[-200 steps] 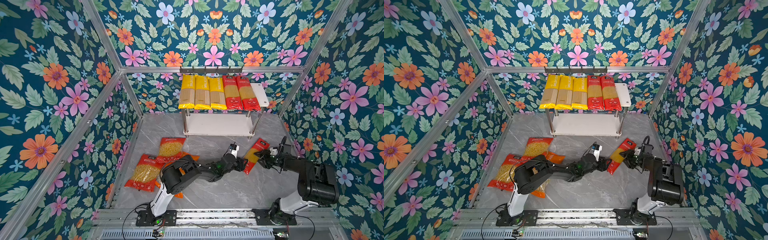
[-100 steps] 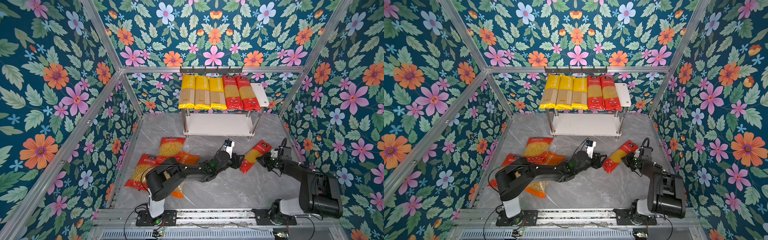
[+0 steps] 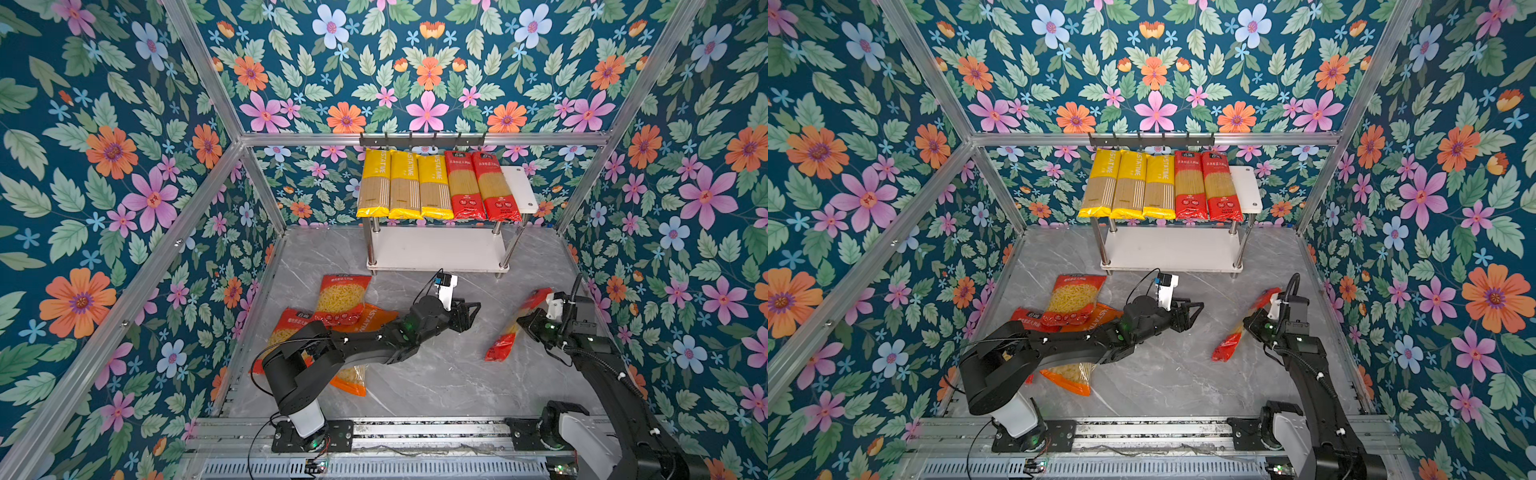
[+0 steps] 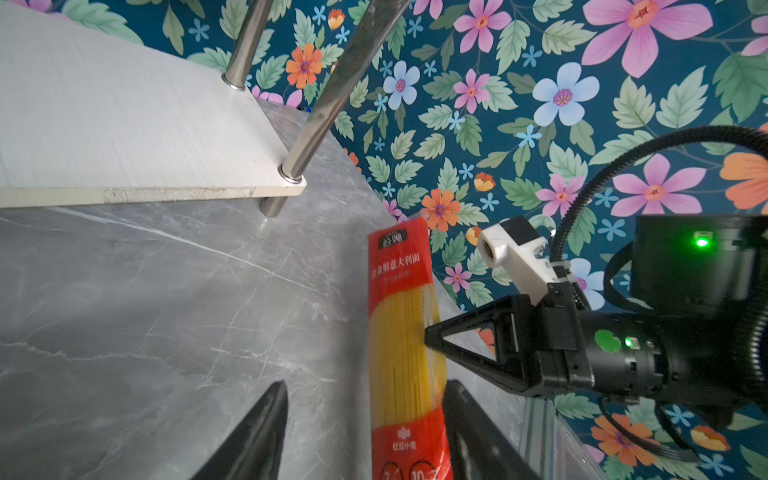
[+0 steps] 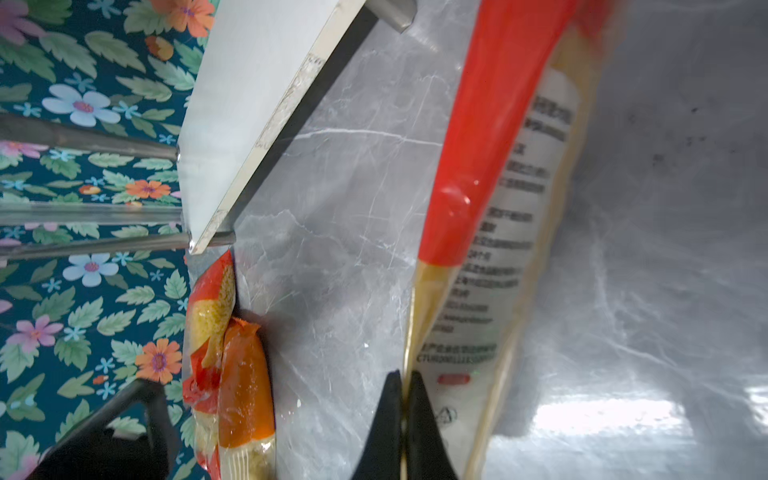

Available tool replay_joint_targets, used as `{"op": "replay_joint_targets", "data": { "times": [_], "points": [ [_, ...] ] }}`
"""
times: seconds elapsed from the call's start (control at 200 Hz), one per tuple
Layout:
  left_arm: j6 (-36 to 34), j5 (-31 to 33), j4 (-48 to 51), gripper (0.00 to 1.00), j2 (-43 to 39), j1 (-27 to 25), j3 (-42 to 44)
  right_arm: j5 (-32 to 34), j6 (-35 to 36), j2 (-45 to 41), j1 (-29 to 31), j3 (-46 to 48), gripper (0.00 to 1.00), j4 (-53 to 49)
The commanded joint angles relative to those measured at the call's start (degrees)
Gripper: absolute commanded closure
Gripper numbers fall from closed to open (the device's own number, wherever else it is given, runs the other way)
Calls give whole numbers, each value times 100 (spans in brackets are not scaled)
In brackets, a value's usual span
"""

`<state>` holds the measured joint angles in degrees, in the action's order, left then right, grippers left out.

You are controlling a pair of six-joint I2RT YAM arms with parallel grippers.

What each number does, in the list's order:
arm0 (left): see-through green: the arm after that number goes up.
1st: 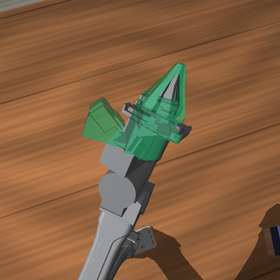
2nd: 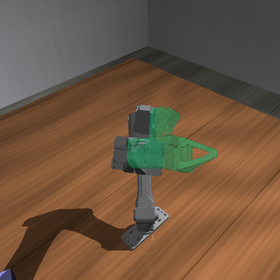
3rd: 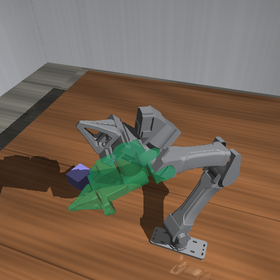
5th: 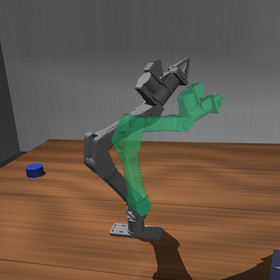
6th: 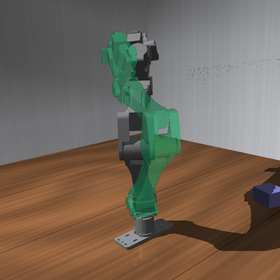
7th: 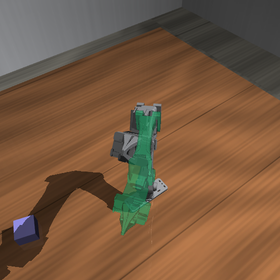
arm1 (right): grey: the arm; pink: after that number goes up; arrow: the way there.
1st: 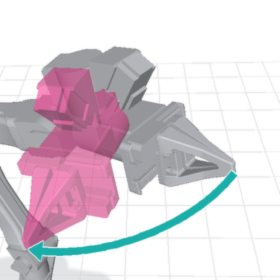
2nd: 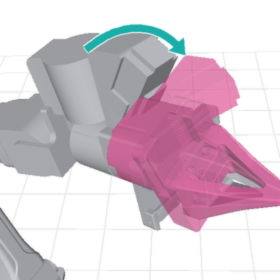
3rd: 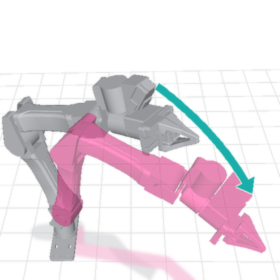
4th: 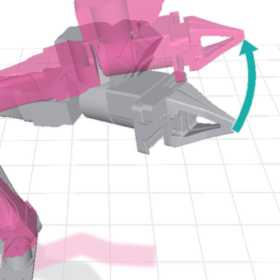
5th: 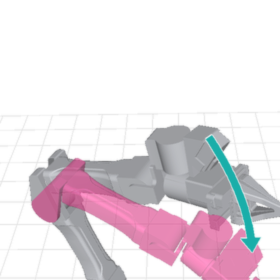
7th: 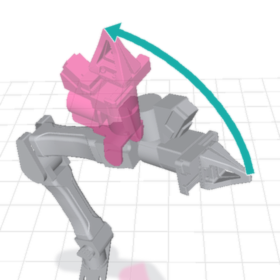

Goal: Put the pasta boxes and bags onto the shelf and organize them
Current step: 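Grasp the last red spaghetti pack with the right gripper, drag toward left gripper, then close the left gripper on the red pack's lower end while the right holds it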

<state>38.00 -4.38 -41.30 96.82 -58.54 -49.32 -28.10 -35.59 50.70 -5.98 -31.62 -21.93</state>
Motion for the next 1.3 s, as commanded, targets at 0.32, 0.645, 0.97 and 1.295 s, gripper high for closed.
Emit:
{"op": "replay_joint_targets", "data": {
  "times": [0.32, 0.645, 0.97, 1.295],
  "points": [
    [397, 103, -432, 38, -588, 308, 898, -553, -446, 627, 1878, -16, 100, 2055],
    [521, 227, -215, 40, 100, 291, 905, -286, -561, 1551, 1827, 107, 91, 1365],
    [718, 88, -259, 43, 546, 119, 793, 307, -175, 1092, 879, 402, 36, 103],
    [777, -98, -255, 49, 1504, -410, 10, 603, 110, 1358, 813, 494, 24, 205]
  ]
}}
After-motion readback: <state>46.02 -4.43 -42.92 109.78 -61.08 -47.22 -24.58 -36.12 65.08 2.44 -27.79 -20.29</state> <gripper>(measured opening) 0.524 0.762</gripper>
